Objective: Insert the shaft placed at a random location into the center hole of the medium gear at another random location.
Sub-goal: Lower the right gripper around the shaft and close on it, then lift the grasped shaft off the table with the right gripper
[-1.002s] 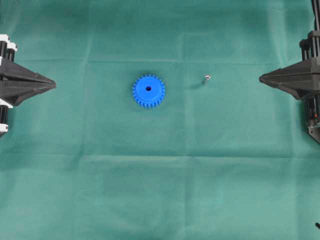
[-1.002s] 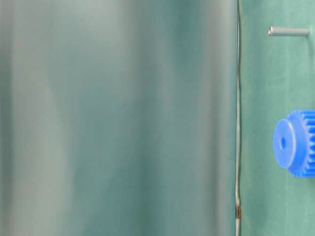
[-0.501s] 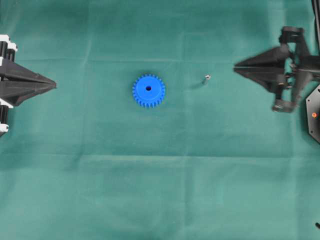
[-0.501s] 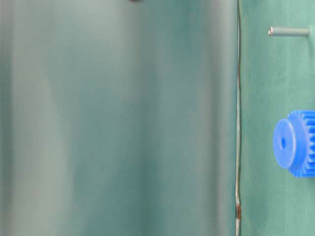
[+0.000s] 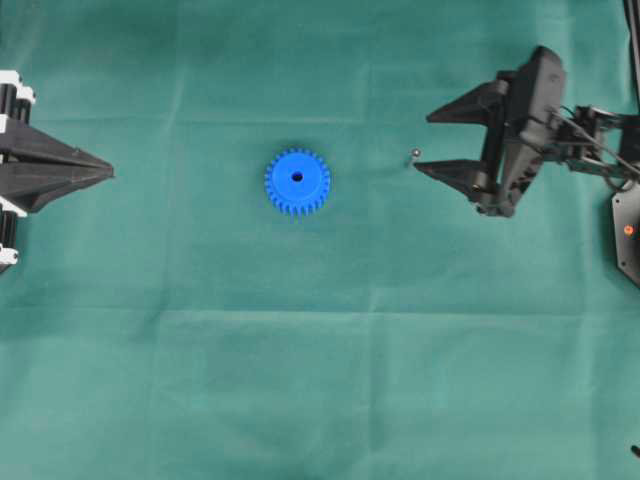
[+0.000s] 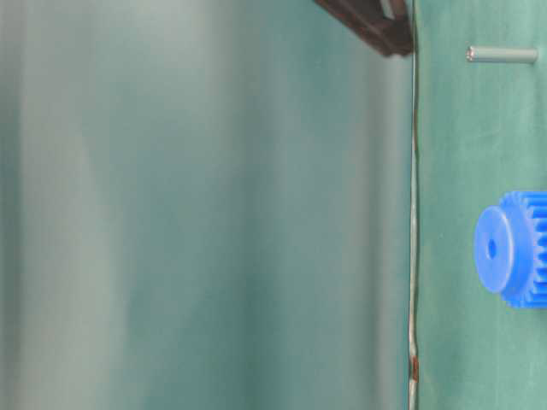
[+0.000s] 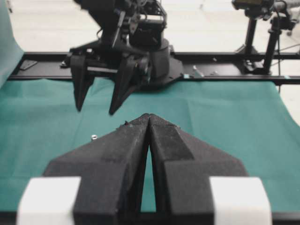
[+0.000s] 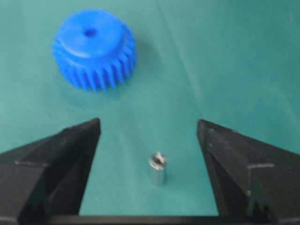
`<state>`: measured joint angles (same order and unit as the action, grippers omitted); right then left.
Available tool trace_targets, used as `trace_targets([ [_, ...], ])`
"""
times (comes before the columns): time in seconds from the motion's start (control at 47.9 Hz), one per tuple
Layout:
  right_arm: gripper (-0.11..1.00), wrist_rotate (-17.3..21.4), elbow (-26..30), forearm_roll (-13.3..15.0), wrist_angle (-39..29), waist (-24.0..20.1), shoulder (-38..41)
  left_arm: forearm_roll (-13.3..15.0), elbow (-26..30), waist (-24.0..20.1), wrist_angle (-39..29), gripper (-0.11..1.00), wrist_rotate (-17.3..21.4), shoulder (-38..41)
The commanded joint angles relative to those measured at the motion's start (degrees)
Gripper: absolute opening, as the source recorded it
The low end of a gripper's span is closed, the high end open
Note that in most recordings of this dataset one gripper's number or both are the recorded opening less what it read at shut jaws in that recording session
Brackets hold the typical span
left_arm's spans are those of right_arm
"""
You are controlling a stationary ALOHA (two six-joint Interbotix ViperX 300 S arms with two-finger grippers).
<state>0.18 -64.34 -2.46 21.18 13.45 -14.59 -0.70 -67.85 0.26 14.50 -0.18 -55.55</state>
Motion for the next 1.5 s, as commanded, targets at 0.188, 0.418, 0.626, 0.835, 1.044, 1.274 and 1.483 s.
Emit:
trace_targets([
  [0.188, 0.87, -0.4, 2.7, -0.2, 3.1, 1.0, 7.7, -0.2, 1.5, -0.2, 0.2, 0.00, 0.0, 0.5],
  [0.418, 0.87, -0.4, 3.3, -0.2, 3.5, 1.1, 10.7, -0.2, 1.4, -0.2, -0.3, 0.00, -0.1, 0.6],
  [0.626, 0.85, -0.4, 3.1, -0.2, 3.5, 1.1, 10.8, -0.2, 1.4, -0.3, -1.0, 0.00, -0.1, 0.6],
  [0.835, 0.61, -0.6, 3.1, 0.3, 3.5, 1.1, 10.8, -0.2, 1.4, -0.2, -1.0, 0.00, -0.1, 0.6],
  [1.044, 0.13, -0.7, 3.1, 0.4, 3.3, 1.1, 10.7, -0.2, 1.5, -0.3, -1.3, 0.00, -0.1, 0.6],
  [1.274, 0.13, -0.7, 3.3, 0.4, 3.3, 1.1, 10.6, -0.3, 1.5, -0.3, -1.4, 0.00, -0.2, 0.6],
  [1.483, 0.13, -0.6, 4.6, 0.4, 0.3, 1.1, 6.2, -0.2, 1.5, -0.2, -1.3, 0.00, -0.2, 0.6],
])
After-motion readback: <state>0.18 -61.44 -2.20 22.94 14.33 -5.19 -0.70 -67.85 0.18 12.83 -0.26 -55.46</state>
